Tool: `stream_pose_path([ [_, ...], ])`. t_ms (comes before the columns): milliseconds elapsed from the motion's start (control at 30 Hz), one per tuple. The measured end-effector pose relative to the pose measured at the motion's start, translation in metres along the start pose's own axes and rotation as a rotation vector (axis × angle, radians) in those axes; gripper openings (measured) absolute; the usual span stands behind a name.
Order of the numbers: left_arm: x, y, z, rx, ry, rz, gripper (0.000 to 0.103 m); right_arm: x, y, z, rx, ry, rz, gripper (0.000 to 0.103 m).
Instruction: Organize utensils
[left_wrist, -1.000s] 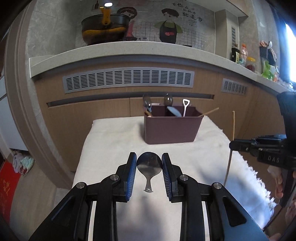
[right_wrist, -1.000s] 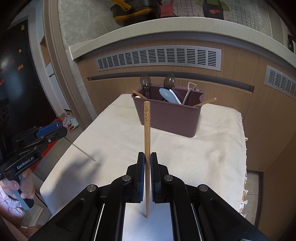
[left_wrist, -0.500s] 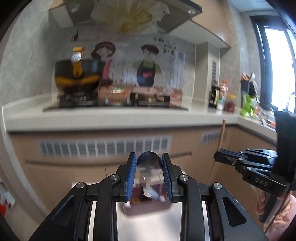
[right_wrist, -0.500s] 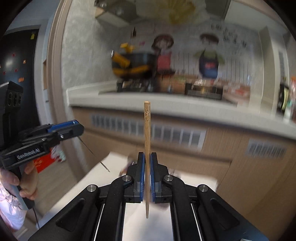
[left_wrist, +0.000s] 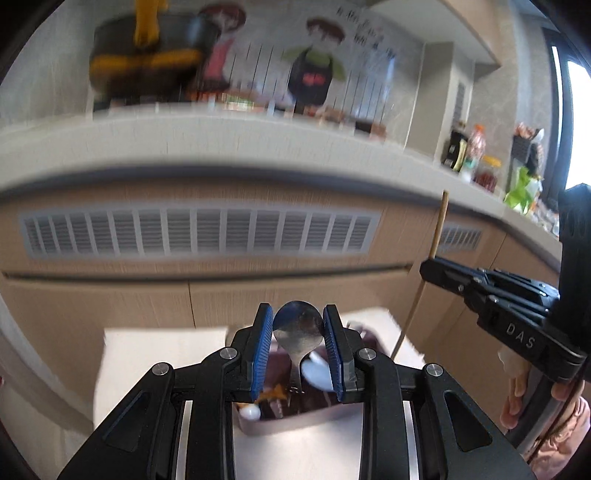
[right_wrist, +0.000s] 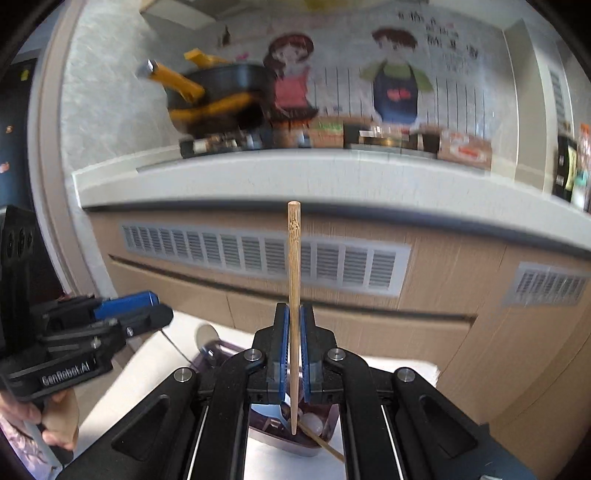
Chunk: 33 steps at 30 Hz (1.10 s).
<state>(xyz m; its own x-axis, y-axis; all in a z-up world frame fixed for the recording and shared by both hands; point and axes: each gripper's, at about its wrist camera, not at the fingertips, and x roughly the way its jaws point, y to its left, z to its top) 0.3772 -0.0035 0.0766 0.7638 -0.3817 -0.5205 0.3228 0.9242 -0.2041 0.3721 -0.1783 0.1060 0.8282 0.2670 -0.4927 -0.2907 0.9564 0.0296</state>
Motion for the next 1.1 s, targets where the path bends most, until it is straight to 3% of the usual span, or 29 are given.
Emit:
stream_pose_path([
  [300,0.06,0.018,-0.04,-0.079,0.132,-0.008,0.029,0.053,0.0,-0.043,0.007,0.116,-0.015,0.005],
  [500,0.062,0.019,-0.047,-0.102,0.161,0.012,0.033,0.065,-0.002,-0.06,0.022,0.185,-0.003,0.01],
  [633,0.03,0.01,-0.042,-0.104,0.1,0.028,0.054,0.043,-0.005,-0.061,0.043,0.119,-0.02,0.032],
  [767,-0.018,-0.005,-0.043,-0.068,0.026,0.077,0.071,-0.005,-0.005,-0.065,0.072,0.038,-0.034,0.066],
  [800,-0.032,-0.009,-0.046,-0.06,0.006,0.096,0.076,-0.022,-0.005,-0.068,0.081,0.008,-0.047,0.07],
  [967,-0.089,-0.028,-0.078,-0.037,-0.05,0.208,0.088,-0.084,0.0,-0.093,0.111,-0.059,-0.085,0.099],
  [1100,-0.122,-0.041,-0.12,0.003,-0.019,0.265,0.093,-0.122,0.011,-0.124,0.123,-0.056,-0.127,0.103],
])
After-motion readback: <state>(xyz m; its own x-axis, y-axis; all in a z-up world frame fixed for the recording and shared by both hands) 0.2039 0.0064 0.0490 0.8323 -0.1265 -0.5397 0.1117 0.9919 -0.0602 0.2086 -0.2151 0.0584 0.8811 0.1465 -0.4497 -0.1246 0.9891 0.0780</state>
